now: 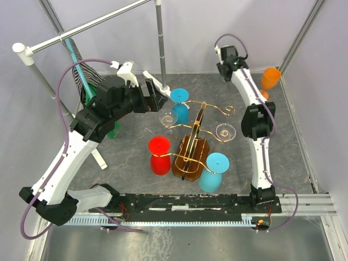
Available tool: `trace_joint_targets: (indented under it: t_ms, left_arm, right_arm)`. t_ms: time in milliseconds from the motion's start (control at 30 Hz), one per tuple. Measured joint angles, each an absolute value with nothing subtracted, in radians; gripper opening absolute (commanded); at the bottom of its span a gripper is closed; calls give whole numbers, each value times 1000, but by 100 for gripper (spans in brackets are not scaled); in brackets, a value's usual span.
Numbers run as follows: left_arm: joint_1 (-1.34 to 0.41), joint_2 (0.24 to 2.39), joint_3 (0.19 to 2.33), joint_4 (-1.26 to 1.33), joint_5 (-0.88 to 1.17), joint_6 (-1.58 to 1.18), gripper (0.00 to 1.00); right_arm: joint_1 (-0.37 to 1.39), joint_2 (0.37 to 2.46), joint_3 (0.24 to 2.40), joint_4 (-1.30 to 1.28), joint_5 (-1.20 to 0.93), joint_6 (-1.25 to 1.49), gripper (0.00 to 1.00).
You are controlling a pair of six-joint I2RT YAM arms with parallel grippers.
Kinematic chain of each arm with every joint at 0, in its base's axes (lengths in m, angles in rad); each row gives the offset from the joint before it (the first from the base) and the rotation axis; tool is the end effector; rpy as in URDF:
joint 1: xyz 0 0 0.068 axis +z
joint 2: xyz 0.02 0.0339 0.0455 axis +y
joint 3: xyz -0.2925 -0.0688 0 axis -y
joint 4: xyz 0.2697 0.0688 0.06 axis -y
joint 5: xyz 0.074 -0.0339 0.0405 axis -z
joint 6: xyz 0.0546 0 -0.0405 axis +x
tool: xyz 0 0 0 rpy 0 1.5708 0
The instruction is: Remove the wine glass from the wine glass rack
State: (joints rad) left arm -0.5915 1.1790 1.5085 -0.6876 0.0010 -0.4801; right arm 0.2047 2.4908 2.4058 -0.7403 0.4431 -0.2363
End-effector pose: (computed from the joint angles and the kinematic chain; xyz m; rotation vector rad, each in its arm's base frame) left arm 0.2196 -0.1475 0.4828 0.1118 1.9930 -0.7076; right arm 0.6022 0.1011 0.2370 -0.3122 2.3396 -0.5441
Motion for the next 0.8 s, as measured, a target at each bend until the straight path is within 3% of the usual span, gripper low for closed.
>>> trace_joint_targets:
  t_ms: [233, 400, 567, 800]
  left_arm:
    - [-591, 1142, 1516, -705, -1, -480, 99]
    - [-591, 1137, 1523, -705, -1, -482, 99]
    - [-591, 1132, 1525, -705, 0, -490, 99]
    - [-591, 1088, 1525, -706, -1, -501, 99]
  right_arm:
    - [104, 2228, 2391, -830, 164, -41, 57]
    - [45, 1993, 2210, -815, -175, 148, 55]
    - [136, 1859, 2004, -760, -509, 330, 54]
    - [266, 1848, 1836, -707, -715, 474, 48]
